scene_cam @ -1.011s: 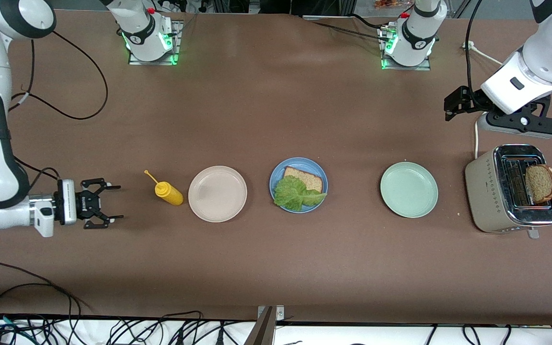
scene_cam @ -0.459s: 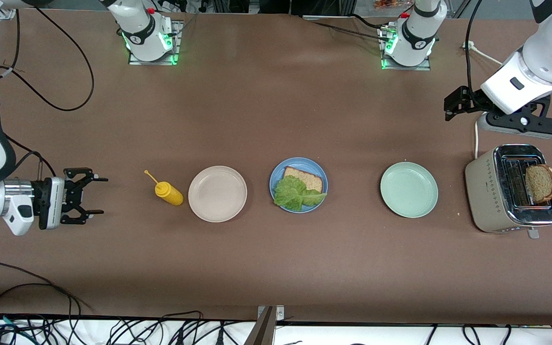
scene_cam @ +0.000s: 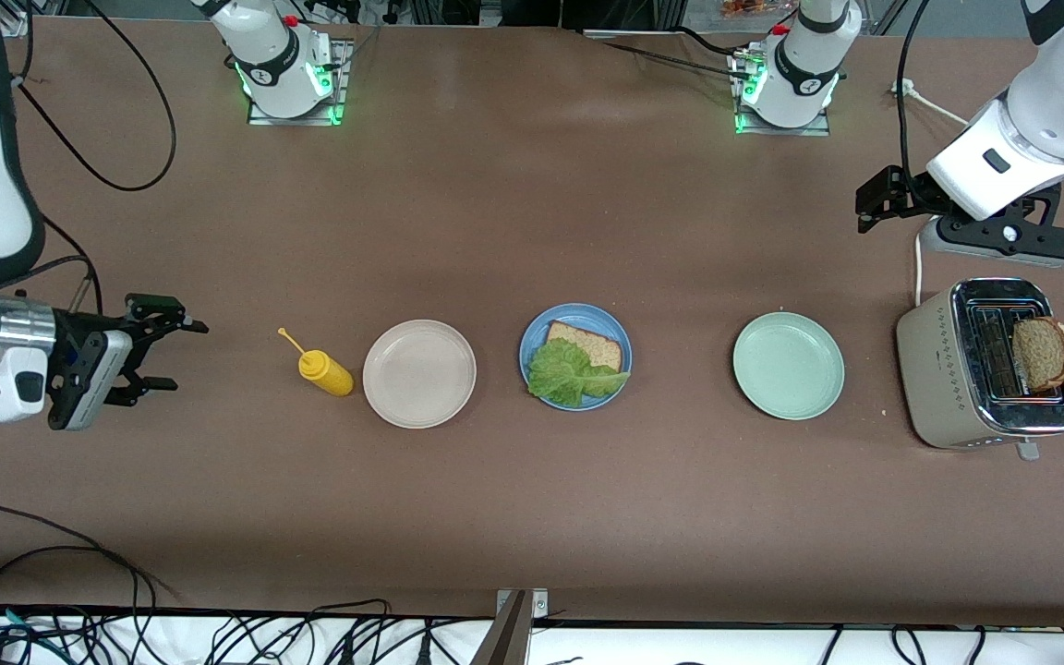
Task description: Make sandwich in blue plate with both arms
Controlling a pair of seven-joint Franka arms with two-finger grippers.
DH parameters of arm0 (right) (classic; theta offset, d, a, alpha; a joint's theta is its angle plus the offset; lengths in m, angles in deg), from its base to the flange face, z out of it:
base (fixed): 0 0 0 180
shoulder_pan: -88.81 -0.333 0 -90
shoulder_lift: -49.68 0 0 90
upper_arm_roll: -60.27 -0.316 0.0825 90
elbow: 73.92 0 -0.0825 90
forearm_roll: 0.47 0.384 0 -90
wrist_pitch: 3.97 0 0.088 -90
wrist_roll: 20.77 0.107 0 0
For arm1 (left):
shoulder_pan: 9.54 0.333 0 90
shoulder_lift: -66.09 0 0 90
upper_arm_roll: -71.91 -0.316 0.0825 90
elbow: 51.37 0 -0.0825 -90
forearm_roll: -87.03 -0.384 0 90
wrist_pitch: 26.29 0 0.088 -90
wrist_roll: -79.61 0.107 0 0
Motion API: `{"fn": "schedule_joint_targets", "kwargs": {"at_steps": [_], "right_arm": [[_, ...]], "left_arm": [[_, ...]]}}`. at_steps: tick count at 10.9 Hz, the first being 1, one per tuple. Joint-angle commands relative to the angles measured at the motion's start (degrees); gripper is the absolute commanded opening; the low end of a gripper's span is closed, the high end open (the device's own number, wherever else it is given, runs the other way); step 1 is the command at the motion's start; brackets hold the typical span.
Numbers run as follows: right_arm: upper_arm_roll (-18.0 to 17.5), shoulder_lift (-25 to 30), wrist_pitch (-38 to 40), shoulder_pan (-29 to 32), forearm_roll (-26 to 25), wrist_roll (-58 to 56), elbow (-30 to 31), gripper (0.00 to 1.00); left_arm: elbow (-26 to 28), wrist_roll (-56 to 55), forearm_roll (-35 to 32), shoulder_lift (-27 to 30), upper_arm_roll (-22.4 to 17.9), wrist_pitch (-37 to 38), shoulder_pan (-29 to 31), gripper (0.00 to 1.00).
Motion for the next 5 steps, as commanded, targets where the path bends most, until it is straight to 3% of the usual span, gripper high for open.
{"fn": "schedule_joint_targets", "kwargs": {"at_steps": [1, 5], "right_arm": [[3.63, 13.73, -5.18, -6.27, -3.38, 16.23, 12.88, 1.00], [4.60, 22.71, -4.66, -9.63, -6.65, 31.29, 17.81, 1.00]], "left_arm": [[-0.81, -0.43, 0.61, 0.05, -0.03, 0.84, -0.10, 1.00], [-0.81, -0.17, 0.43, -0.04, -0.21, 0.84, 0.16, 1.00]]}}
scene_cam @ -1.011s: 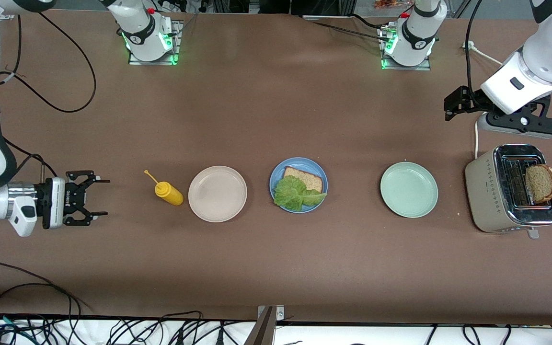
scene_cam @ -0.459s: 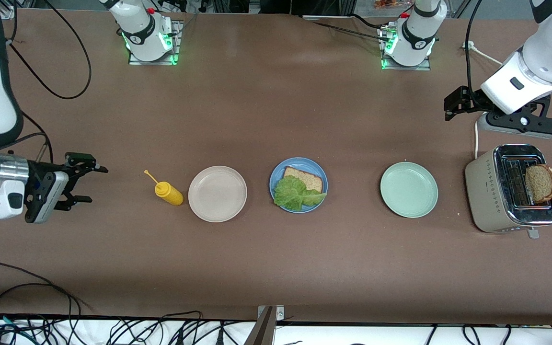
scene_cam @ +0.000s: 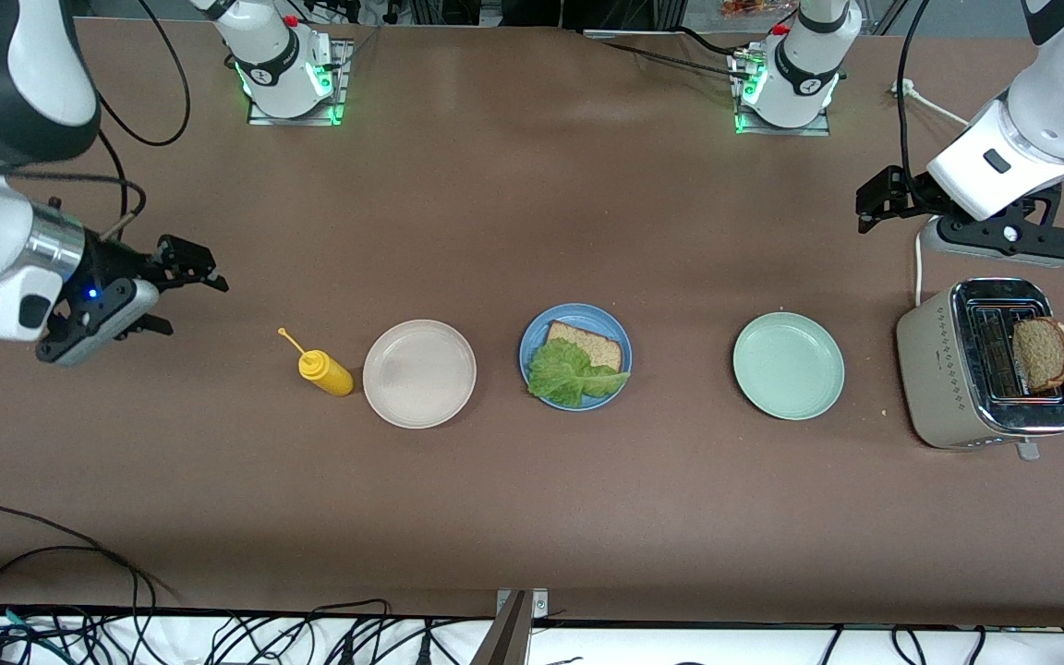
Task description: Make sandwich in blue plate with both arms
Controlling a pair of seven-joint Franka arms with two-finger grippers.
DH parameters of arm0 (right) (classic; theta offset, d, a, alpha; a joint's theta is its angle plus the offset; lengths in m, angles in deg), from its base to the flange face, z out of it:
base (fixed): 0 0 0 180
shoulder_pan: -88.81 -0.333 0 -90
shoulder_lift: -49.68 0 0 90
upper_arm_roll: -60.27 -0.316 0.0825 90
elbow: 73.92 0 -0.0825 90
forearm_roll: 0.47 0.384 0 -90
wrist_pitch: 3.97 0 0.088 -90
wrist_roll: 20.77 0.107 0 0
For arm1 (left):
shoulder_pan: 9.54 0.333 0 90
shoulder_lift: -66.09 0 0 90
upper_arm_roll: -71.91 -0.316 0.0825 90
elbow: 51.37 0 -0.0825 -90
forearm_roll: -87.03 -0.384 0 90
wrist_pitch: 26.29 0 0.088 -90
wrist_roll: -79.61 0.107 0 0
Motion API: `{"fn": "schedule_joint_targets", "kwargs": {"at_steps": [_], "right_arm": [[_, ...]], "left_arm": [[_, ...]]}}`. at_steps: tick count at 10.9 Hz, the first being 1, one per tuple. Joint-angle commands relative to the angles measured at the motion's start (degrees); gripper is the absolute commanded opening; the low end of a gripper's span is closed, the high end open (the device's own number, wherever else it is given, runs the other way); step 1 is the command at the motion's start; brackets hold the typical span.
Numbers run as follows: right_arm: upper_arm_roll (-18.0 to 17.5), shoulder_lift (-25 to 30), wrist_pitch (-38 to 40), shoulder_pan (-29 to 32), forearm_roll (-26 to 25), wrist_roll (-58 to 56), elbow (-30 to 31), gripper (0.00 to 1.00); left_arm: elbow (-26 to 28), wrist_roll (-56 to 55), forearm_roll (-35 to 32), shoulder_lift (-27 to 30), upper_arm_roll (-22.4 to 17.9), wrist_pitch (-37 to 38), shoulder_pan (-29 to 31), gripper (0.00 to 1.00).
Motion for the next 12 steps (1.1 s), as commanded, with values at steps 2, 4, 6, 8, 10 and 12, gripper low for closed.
{"fn": "schedule_joint_targets", "kwargs": {"at_steps": [2, 4, 6, 8, 10, 12], "right_arm": [[2.02, 11.15, -0.92, -2.43, -4.55, 9.59, 9.92, 1.00], [7.80, 13.09, 0.93, -8.21, -7.54, 13.12, 10.02, 1.00], [8.35, 13.54, 0.93, -8.15, -7.64, 13.48, 10.02, 1.00], [9.14, 12.84, 0.49, -7.71, -10.44, 13.14, 9.76, 1.00], [9.23, 12.32, -2.04, -7.19, -12.63, 14.01, 9.40, 1.00], [9.23, 12.31, -2.42, -7.18, -13.34, 22.48, 8.97, 1.00]], "left_arm": [[-0.81, -0.26, 0.43, -0.03, -0.17, 0.84, 0.05, 1.00], [-0.81, -0.26, 0.43, -0.03, -0.17, 0.84, 0.05, 1.00], [-0.81, -0.26, 0.43, -0.03, -0.17, 0.84, 0.05, 1.00], [-0.81, 0.01, 0.43, 0.06, -0.17, 0.84, 0.23, 1.00], [-0.73, 0.01, 0.43, 0.06, -0.08, 0.84, 0.23, 1.00], [-0.73, -0.25, 0.43, 0.06, -0.17, 0.92, 0.23, 1.00]]}}
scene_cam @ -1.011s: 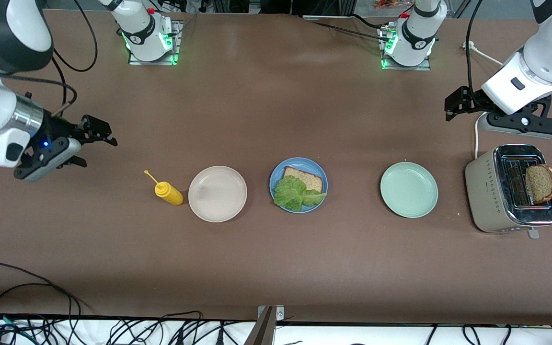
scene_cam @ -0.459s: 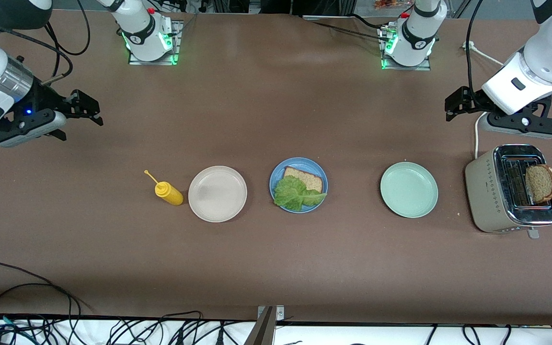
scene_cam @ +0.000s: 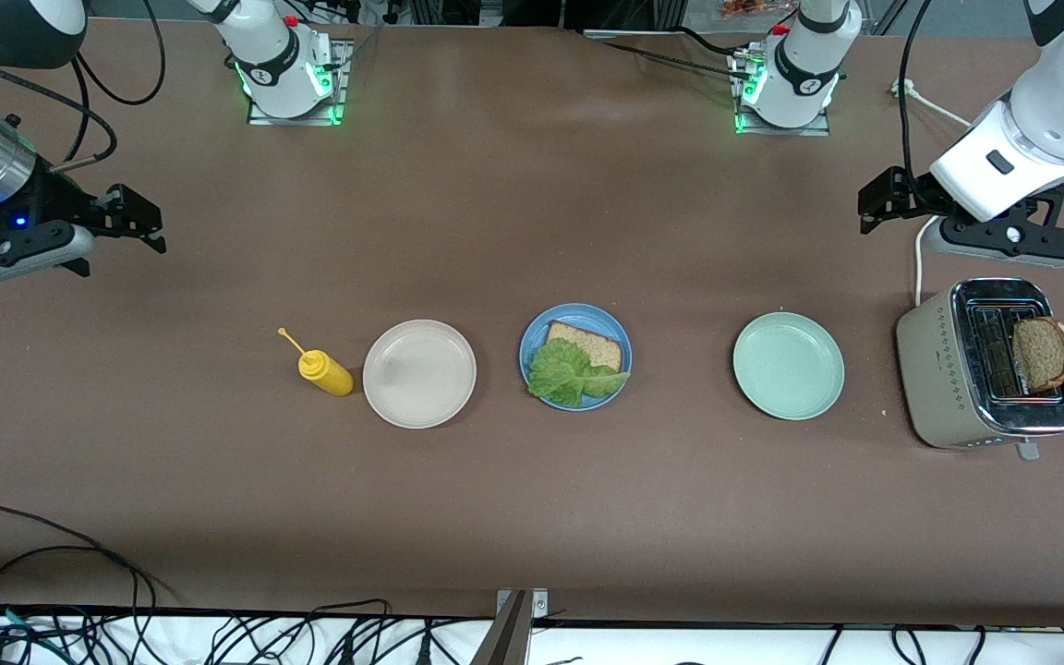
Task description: Make sandwich in blue plate with both arms
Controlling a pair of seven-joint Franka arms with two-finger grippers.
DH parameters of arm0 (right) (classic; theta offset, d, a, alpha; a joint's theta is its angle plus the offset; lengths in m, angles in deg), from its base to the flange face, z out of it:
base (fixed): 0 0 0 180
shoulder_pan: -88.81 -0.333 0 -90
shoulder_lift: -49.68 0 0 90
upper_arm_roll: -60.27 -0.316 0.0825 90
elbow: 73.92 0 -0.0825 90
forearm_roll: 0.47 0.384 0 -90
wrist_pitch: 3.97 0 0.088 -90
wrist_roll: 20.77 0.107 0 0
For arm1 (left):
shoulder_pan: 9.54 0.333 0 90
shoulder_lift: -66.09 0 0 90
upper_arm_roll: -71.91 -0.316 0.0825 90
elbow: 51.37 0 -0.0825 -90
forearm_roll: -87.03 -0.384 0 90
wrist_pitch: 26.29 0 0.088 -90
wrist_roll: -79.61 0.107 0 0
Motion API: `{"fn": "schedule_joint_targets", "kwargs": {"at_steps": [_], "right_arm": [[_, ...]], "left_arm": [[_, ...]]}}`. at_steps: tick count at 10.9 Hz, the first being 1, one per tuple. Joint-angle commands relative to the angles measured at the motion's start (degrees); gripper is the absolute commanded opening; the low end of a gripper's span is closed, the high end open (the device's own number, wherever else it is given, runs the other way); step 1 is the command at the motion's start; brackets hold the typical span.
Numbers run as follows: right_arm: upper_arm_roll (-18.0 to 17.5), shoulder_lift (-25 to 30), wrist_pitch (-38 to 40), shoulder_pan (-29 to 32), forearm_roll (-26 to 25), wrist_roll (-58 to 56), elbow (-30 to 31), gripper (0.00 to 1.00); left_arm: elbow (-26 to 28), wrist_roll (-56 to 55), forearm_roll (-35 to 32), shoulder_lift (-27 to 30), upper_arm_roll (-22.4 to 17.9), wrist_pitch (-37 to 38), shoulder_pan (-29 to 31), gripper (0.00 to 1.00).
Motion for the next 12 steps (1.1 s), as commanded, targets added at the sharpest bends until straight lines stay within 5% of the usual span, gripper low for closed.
{"fn": "schedule_joint_targets", "kwargs": {"at_steps": [1, 12], "right_arm": [[0.13, 0.70, -0.97, -0.29, -2.64, 9.30, 0.16, 1.00], [3.21, -0.09, 2.89, 0.06, -2.74, 9.39, -6.87, 1.00]], "left_arm": [[-0.72, -0.34, 0.43, 0.08, 0.06, 0.92, 0.17, 1.00], [-0.72, -0.35, 0.43, 0.17, -0.12, 1.10, 0.52, 1.00]]}}
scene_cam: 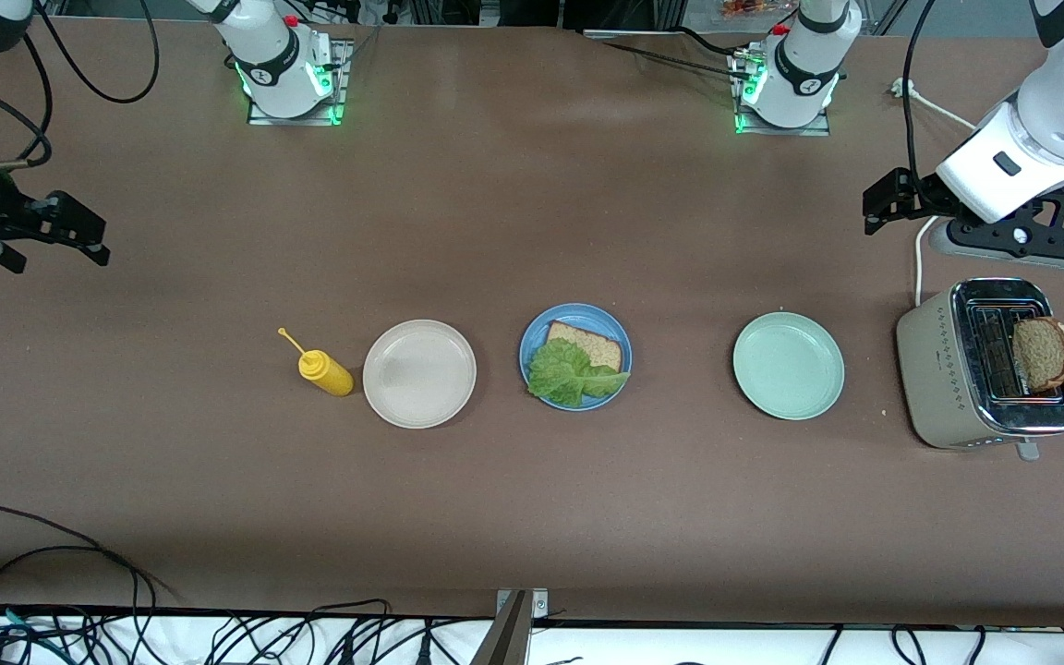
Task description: Make sandwich in blue plate with both arms
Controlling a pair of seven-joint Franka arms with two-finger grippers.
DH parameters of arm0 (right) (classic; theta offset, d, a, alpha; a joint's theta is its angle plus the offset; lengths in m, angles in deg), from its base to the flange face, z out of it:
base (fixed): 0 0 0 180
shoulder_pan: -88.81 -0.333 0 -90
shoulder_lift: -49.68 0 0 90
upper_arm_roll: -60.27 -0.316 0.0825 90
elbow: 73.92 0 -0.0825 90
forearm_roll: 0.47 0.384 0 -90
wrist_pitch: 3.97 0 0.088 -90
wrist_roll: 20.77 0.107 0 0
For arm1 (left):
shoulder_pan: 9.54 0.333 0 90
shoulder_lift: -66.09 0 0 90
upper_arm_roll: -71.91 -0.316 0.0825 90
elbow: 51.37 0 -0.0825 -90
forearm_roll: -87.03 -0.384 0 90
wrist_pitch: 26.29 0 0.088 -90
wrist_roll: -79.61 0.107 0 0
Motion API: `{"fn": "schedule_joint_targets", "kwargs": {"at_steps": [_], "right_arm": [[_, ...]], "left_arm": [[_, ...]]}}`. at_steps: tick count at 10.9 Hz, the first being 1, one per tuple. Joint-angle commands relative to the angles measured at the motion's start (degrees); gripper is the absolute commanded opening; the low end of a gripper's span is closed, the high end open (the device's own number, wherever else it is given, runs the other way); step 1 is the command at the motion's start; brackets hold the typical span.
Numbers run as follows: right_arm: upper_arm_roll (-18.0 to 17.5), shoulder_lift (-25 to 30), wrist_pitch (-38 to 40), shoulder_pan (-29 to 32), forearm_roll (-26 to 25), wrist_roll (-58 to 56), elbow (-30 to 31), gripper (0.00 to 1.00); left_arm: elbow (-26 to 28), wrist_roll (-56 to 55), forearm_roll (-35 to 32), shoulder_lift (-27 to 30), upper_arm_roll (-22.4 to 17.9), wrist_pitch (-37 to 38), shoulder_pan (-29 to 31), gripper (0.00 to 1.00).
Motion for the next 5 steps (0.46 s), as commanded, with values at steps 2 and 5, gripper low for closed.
{"fn": "schedule_joint_targets", "kwargs": {"at_steps": [2, 5], "right_arm": [[0.10, -0.23, 2.94, -0.06, -0.86, 1.05, -2.77, 1.00], [-0.17, -0.14, 2.94, -0.24, -0.77, 1.14, -2.86, 1.00]], "left_arm": [[-0.72, -0.34, 0.43, 0.07, 0.22, 1.02, 0.16, 1.00], [-0.72, -0.34, 0.43, 0.16, 0.22, 1.02, 0.16, 1.00]]}}
